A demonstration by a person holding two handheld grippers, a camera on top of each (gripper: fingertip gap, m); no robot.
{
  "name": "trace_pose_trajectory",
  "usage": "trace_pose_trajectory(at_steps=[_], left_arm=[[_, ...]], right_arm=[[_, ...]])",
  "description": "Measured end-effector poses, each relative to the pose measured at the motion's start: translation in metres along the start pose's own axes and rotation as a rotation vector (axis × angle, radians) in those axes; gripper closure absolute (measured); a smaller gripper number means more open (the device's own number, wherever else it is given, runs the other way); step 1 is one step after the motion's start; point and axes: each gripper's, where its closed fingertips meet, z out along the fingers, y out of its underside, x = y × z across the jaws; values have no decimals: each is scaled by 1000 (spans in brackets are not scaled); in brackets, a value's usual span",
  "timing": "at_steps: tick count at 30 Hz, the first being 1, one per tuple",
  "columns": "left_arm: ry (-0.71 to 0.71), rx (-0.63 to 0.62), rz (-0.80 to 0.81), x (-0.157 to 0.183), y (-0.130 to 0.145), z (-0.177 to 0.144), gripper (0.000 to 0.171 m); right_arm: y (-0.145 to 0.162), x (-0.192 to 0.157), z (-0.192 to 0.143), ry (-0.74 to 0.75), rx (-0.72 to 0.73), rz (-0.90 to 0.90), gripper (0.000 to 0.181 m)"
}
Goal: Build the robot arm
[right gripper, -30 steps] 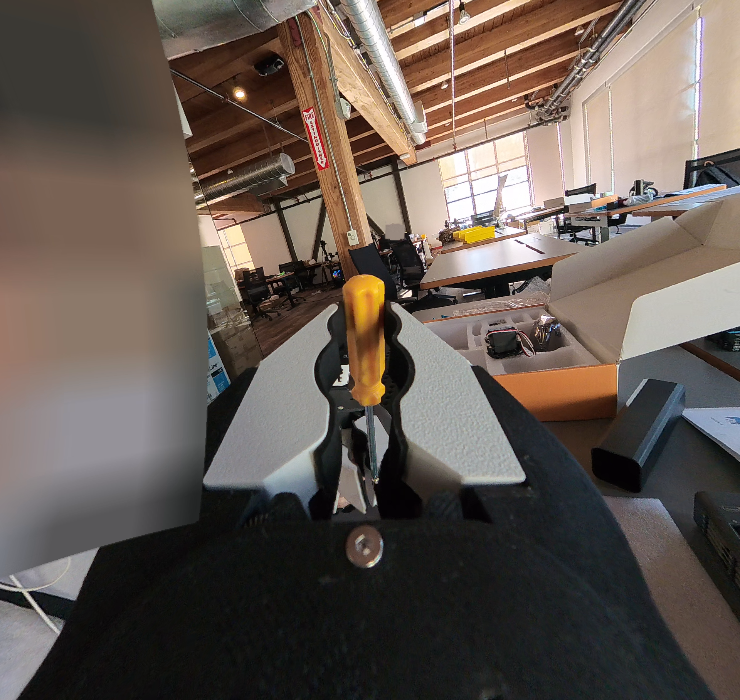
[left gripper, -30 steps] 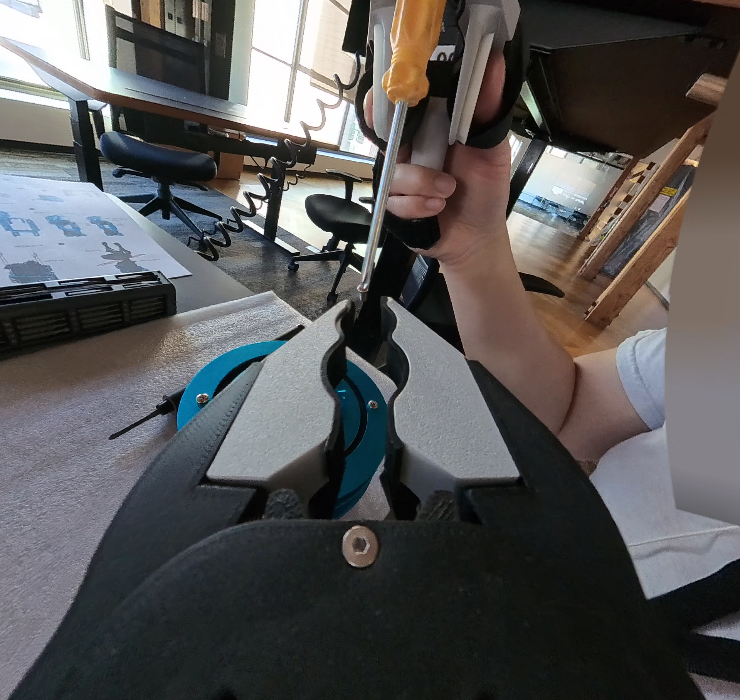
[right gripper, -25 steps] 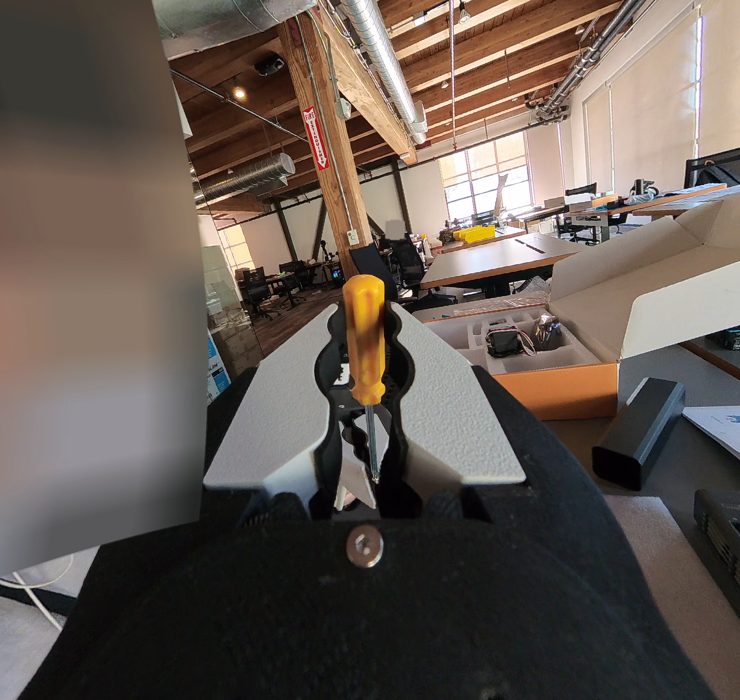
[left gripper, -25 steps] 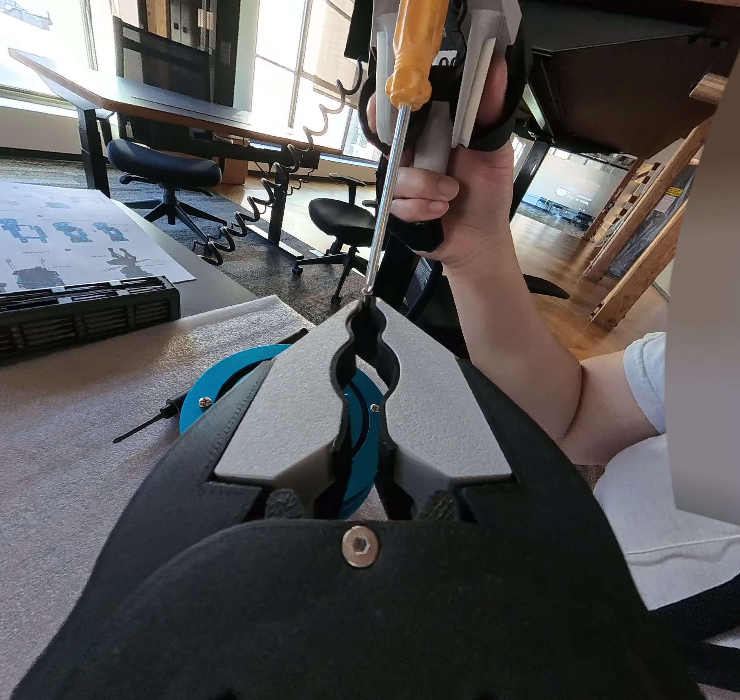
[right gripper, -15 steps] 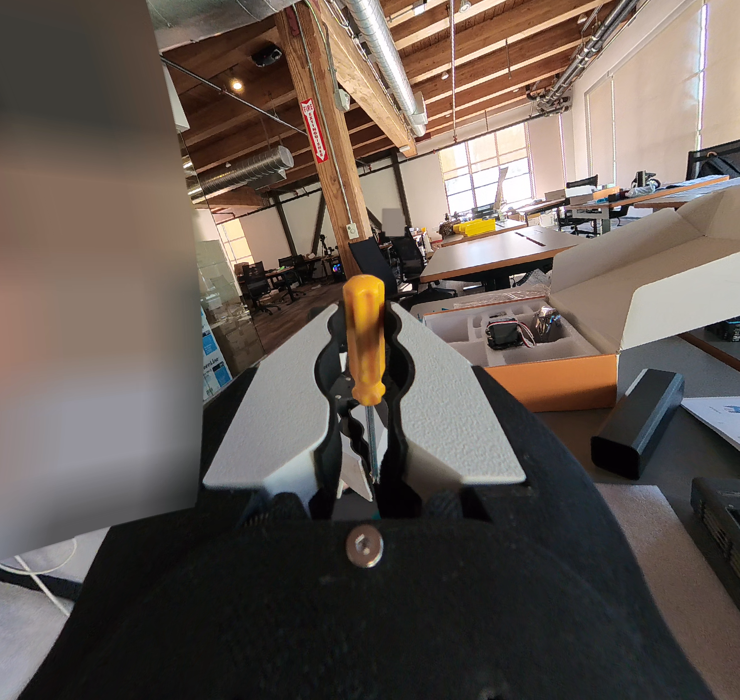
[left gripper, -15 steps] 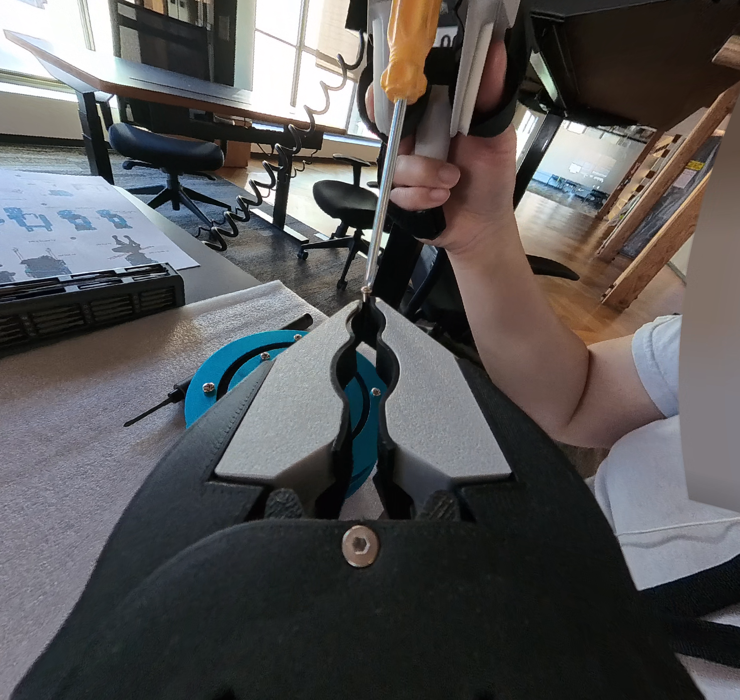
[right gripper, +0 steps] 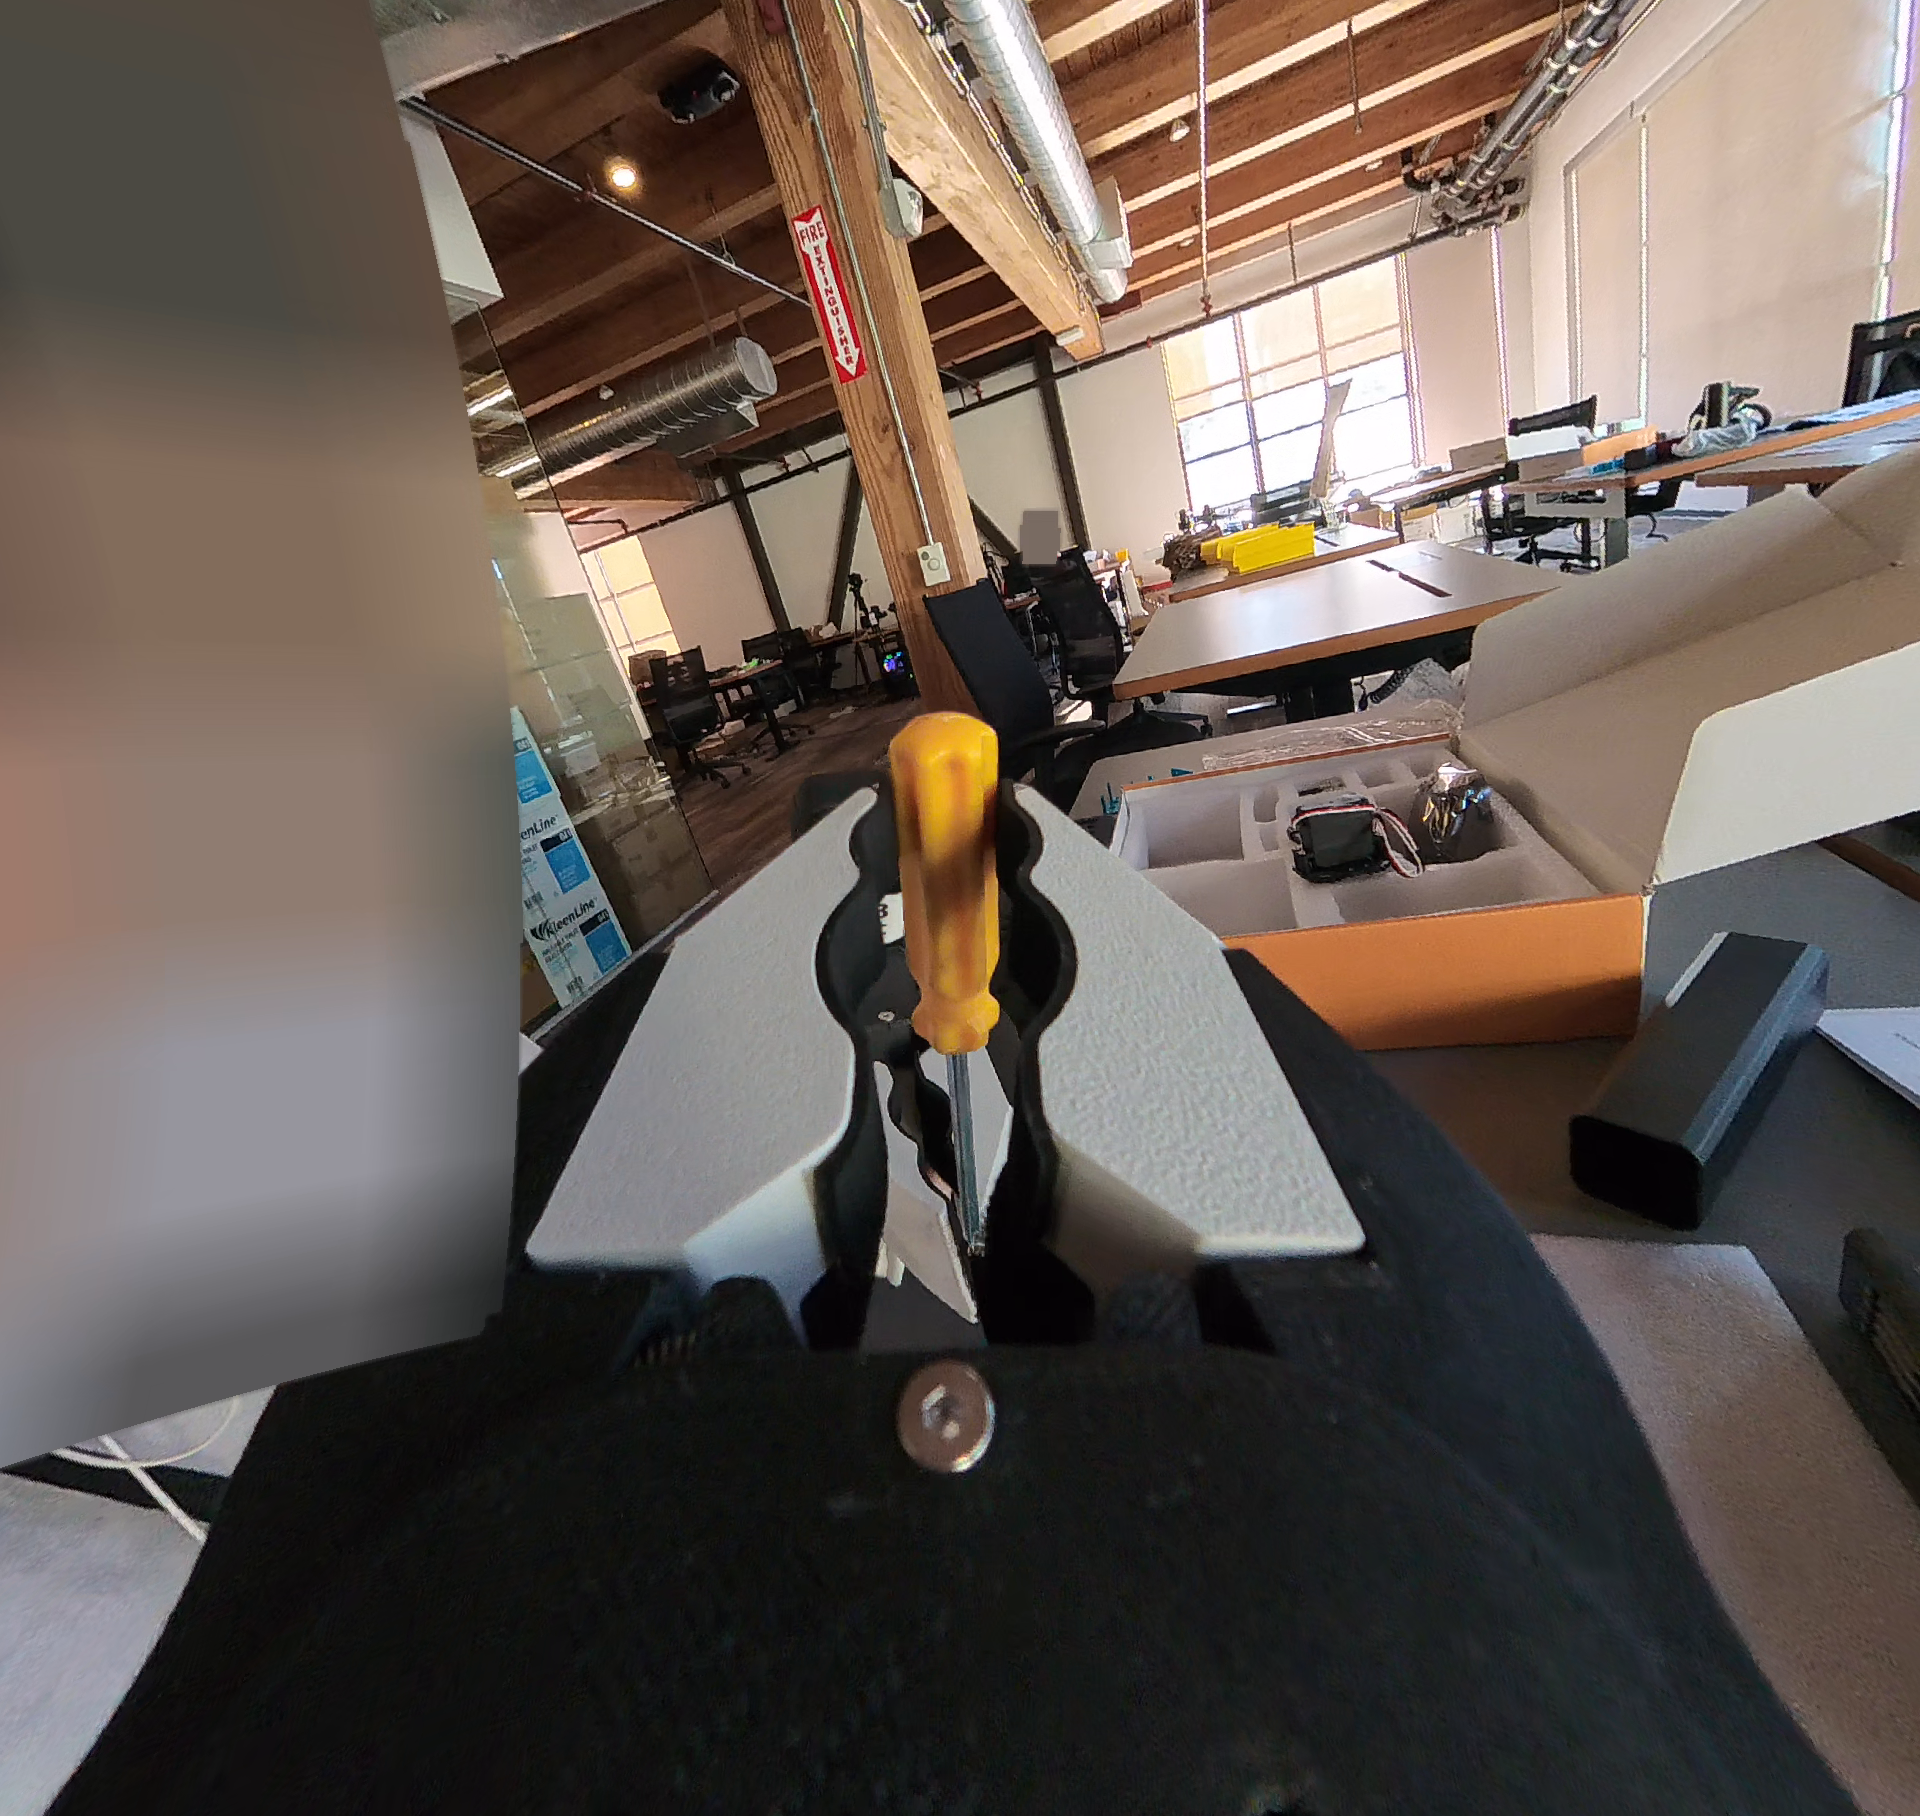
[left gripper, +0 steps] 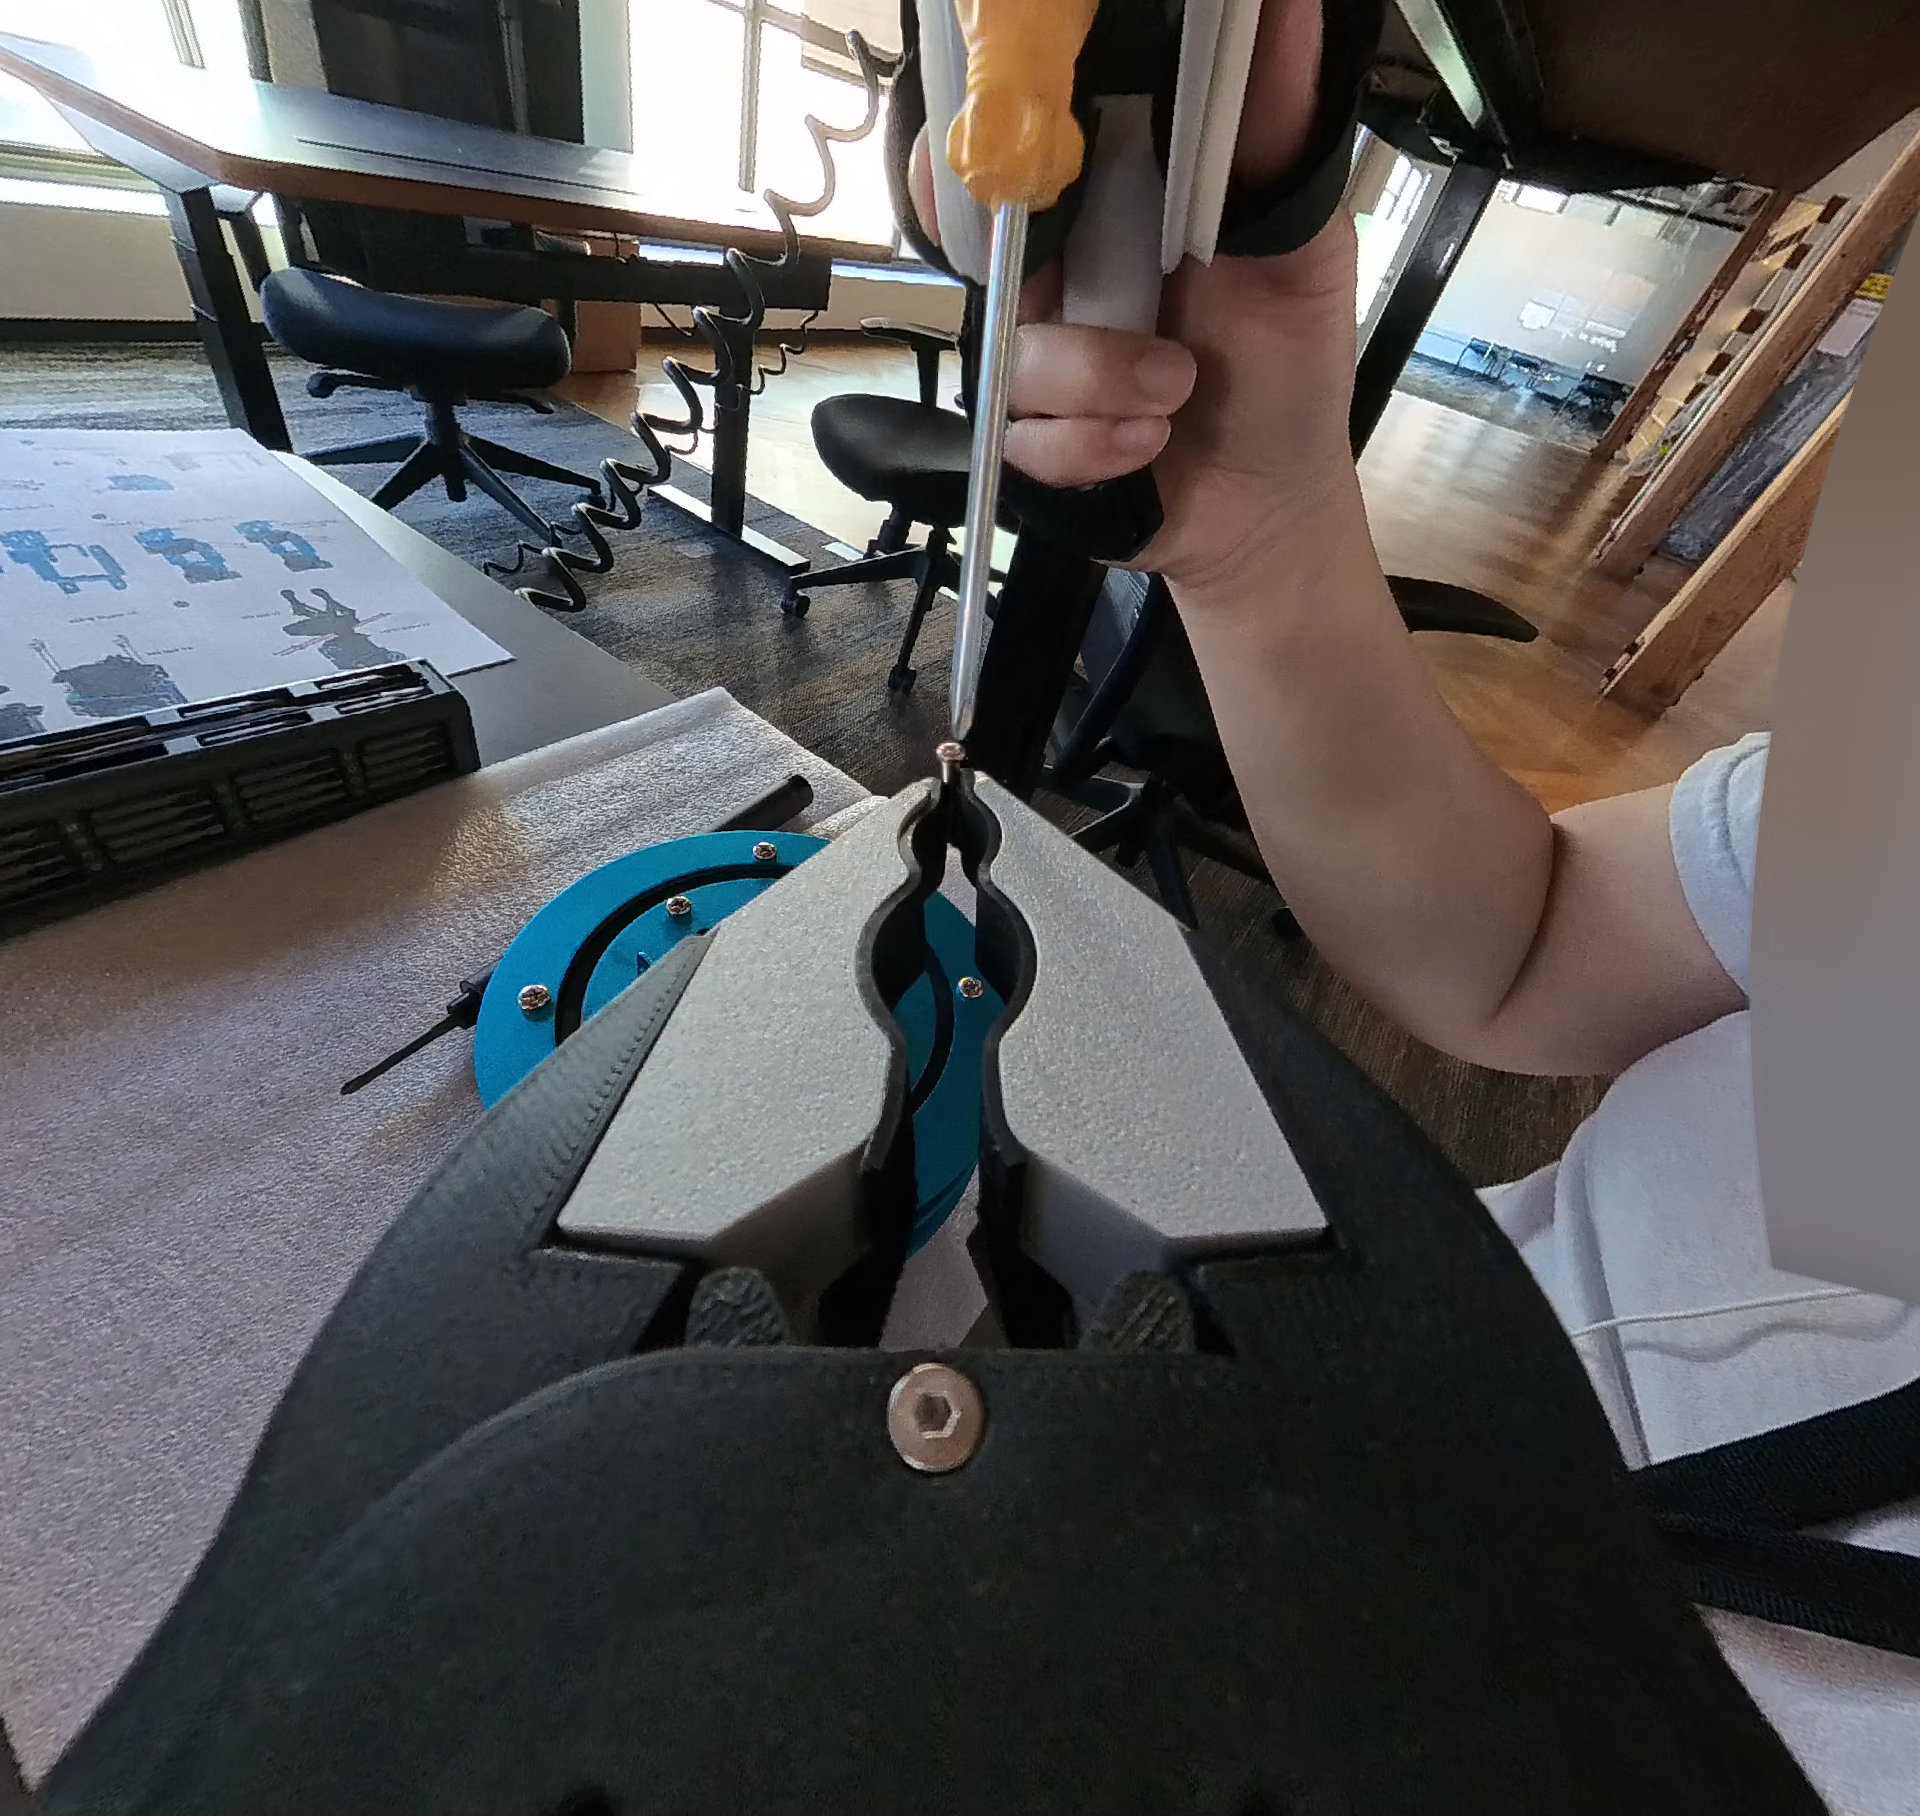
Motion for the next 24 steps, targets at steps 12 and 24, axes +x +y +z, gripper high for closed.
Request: trace_pose_trajectory(at_steps=[12, 24], left_arm=[[4, -21, 3, 1, 3, 2, 171], [-82, -85, 97, -3, 9, 3, 171]], right_arm=[[4, 1, -2, 3, -20, 7, 165], [15, 5, 3, 71, -120, -20, 165]])
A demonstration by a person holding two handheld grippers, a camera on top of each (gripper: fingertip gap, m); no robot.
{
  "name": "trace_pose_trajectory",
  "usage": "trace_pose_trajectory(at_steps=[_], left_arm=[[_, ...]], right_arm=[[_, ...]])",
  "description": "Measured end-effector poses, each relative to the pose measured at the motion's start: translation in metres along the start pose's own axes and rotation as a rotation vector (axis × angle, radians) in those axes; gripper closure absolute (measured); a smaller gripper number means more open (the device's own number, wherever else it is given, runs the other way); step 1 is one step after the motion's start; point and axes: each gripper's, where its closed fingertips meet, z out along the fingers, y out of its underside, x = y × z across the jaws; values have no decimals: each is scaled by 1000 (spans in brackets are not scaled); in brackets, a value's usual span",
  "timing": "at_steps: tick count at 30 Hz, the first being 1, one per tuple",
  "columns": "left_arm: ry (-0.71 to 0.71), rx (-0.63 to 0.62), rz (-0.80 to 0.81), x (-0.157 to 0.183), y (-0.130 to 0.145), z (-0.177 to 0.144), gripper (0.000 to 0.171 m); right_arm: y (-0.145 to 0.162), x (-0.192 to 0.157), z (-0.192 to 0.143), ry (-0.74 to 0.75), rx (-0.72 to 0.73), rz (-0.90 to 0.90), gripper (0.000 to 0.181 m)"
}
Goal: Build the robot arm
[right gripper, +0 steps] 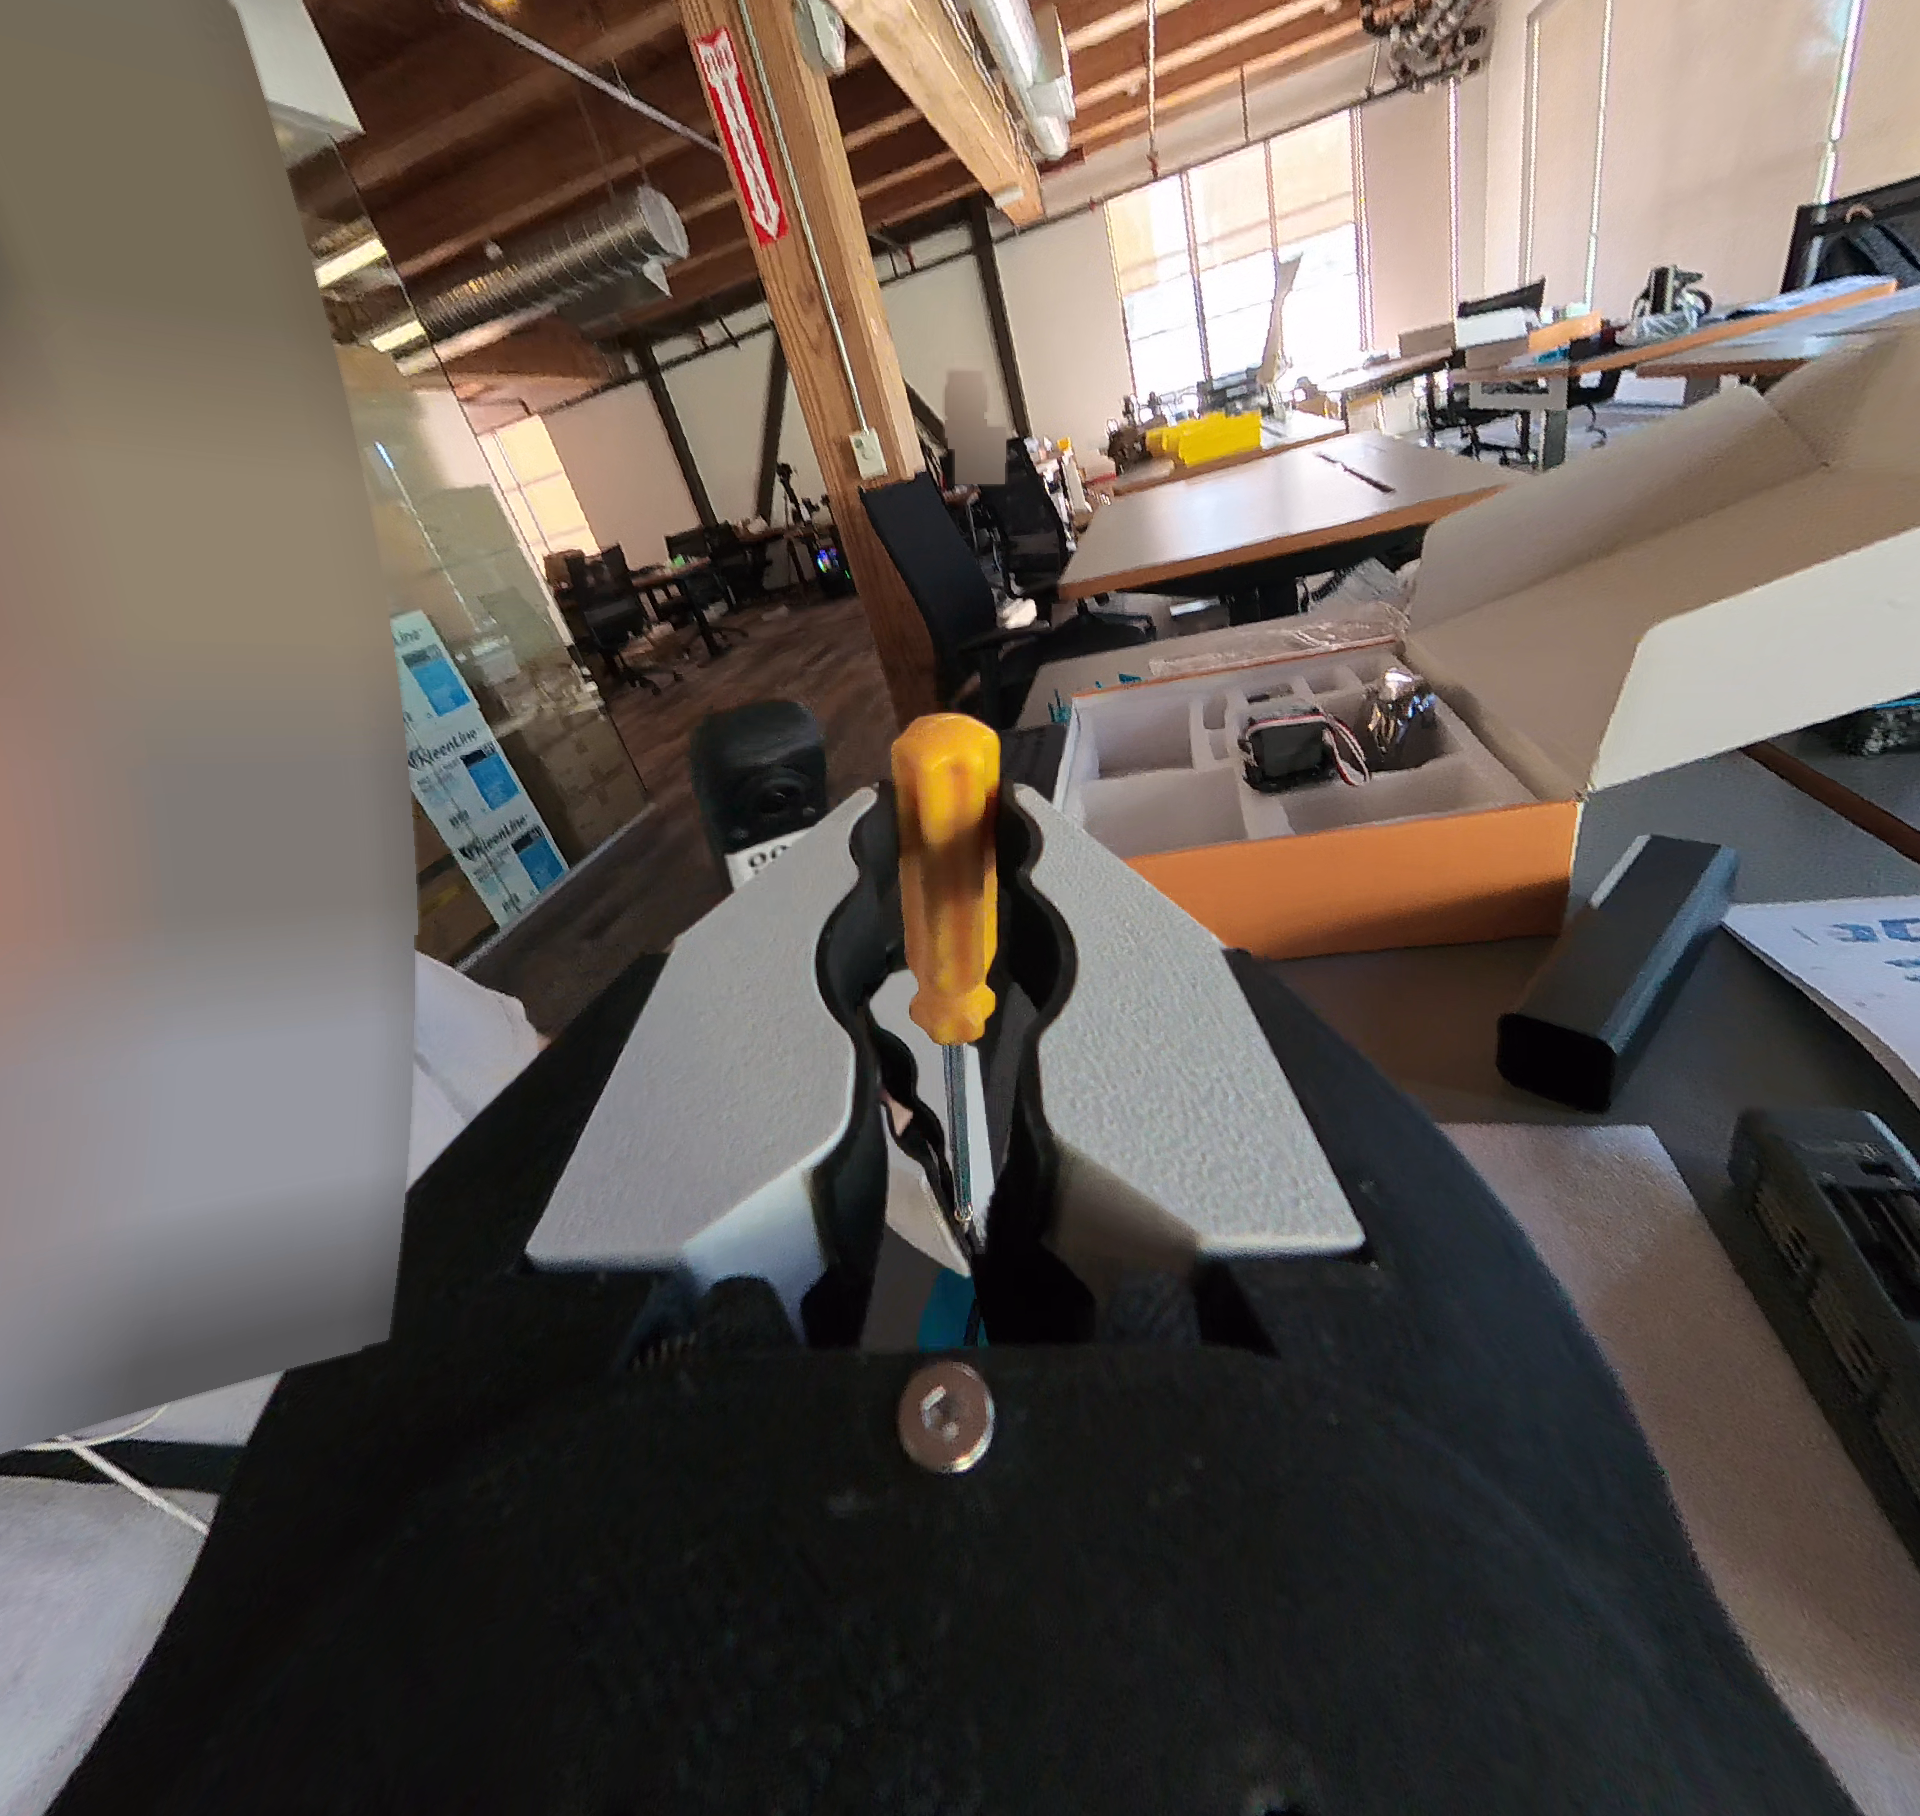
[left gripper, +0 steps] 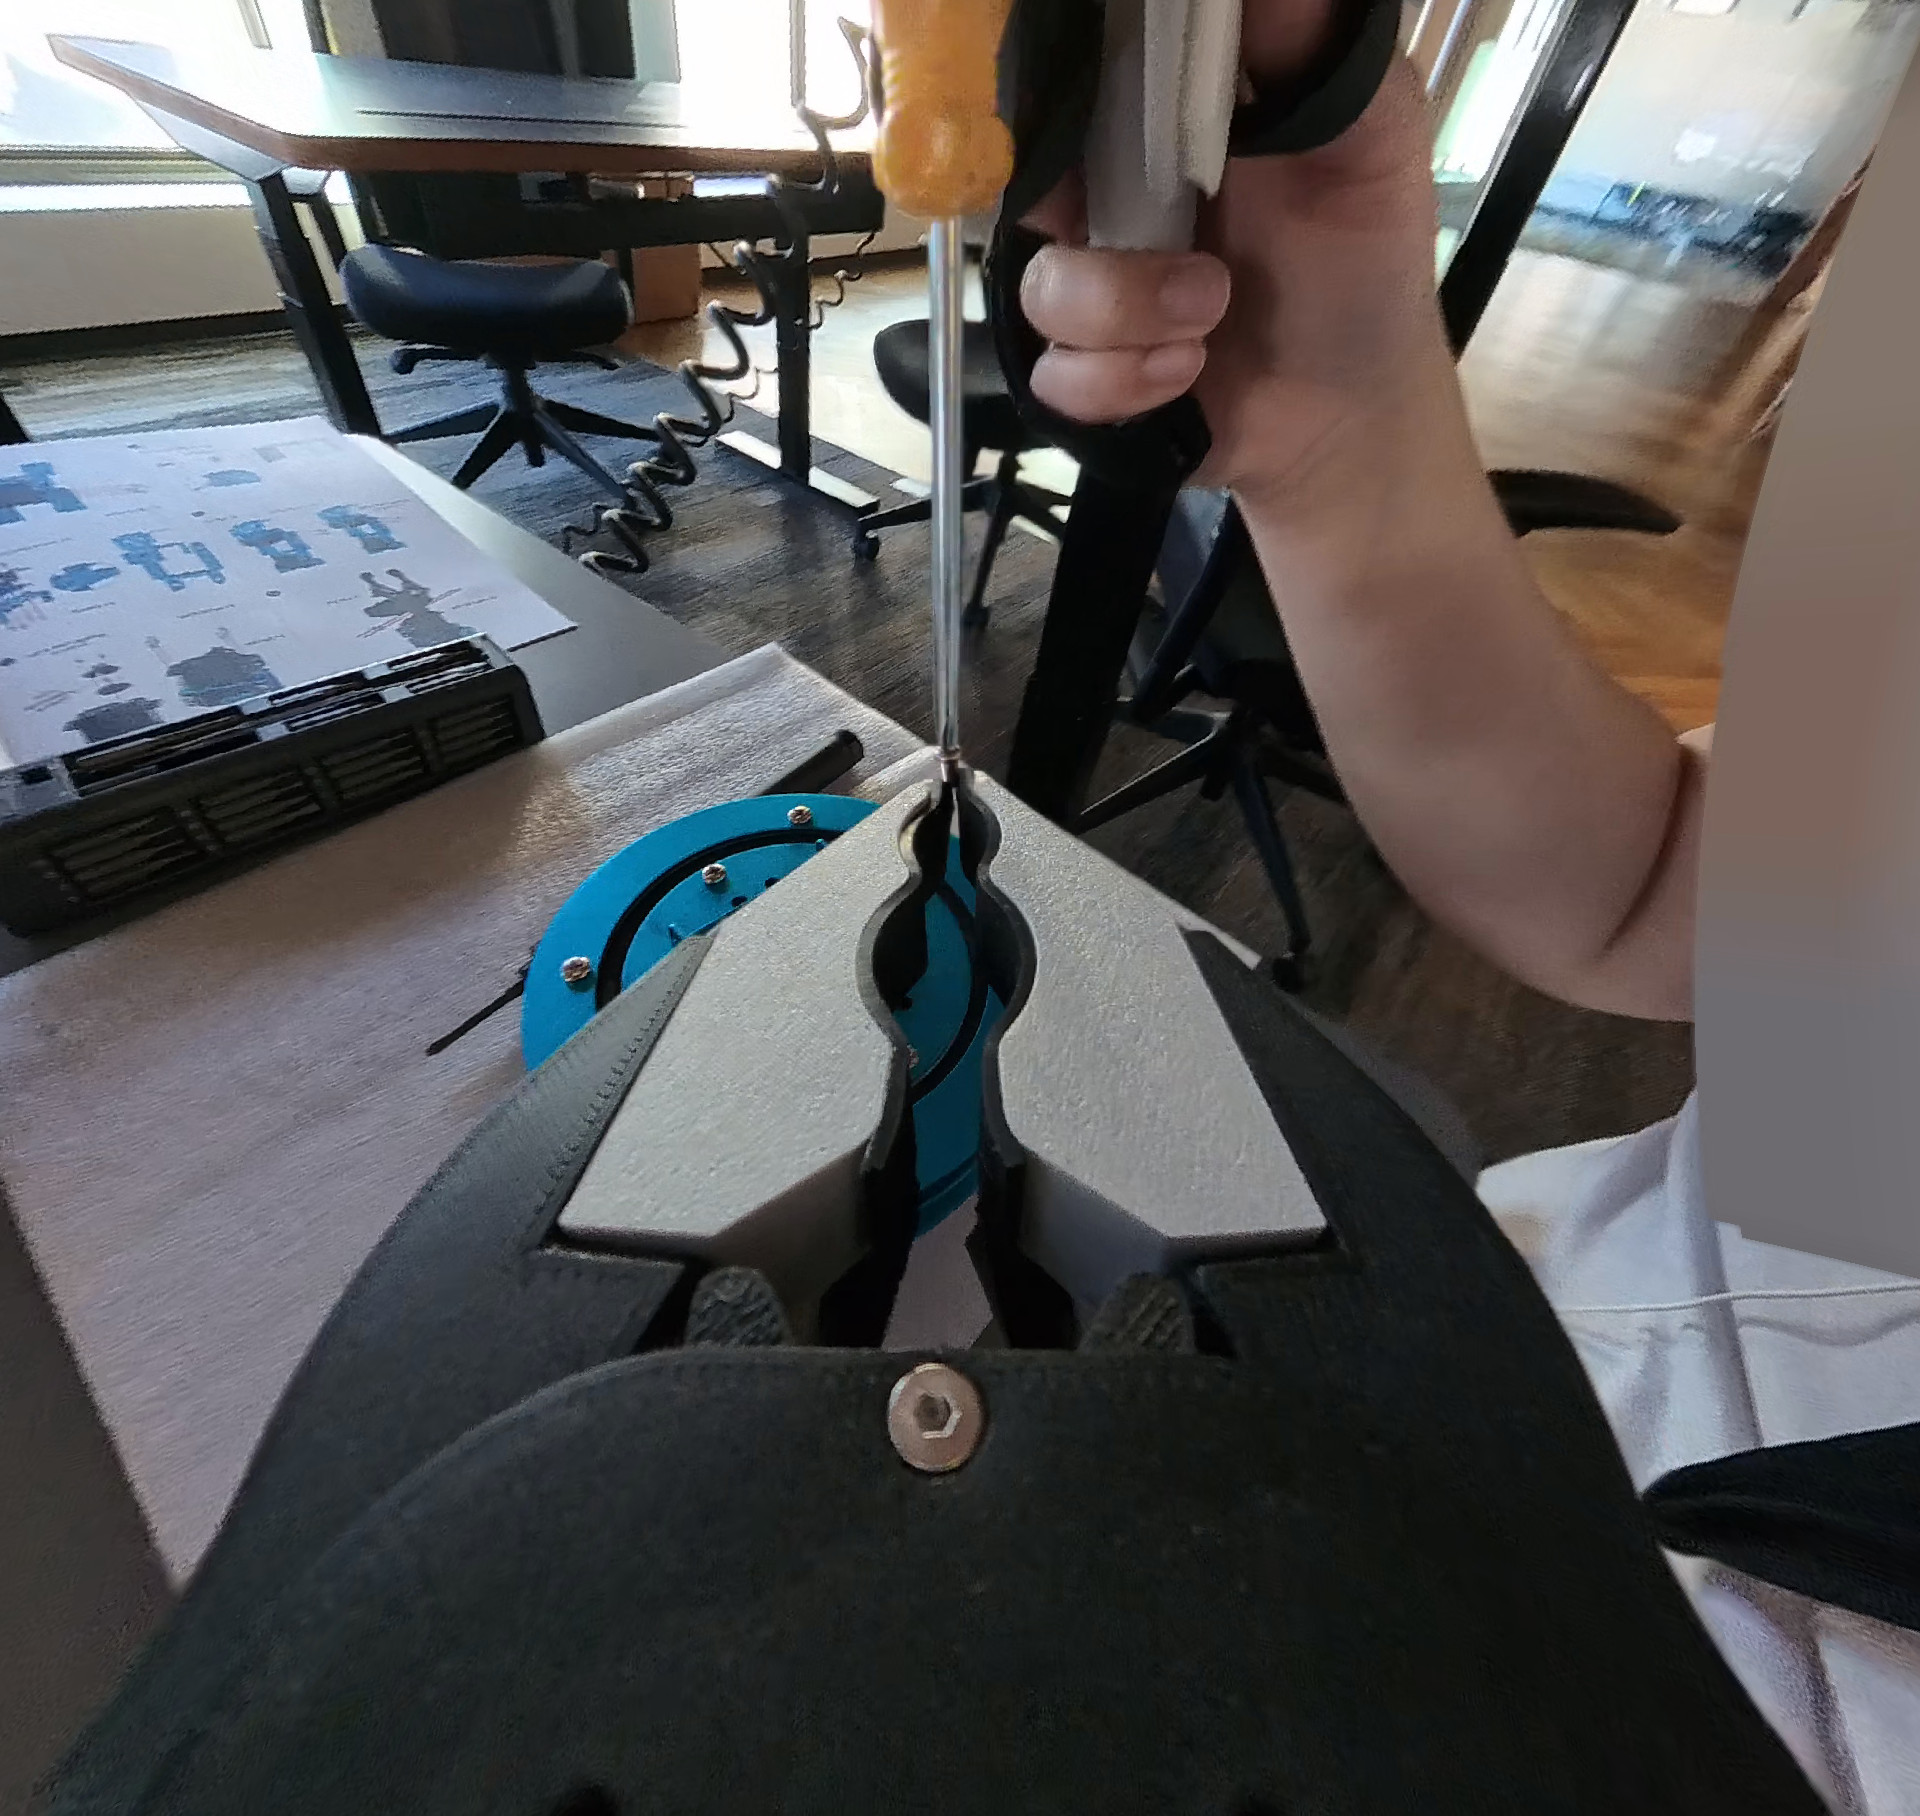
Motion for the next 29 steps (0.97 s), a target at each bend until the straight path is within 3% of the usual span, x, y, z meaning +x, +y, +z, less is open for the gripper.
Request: trace_pose_trajectory(at_steps=[6, 14, 20, 29], left_arm=[[-66, -69, 78, 1, 5, 2, 171], [-40, -25, 27, 3, 2, 1, 171], [-30, -12, -4, 2, 2, -2, 160], [-95, 59, -30, -14, 11, -37, 148]], right_arm=[[6, 0, 11, 47, -88, -1, 165], [2, -4, 6, 36, -20, -7, 166], [0, -3, 6, 27, 3, -13, 165], [13, -5, 4, 3, 25, -157, 165]])
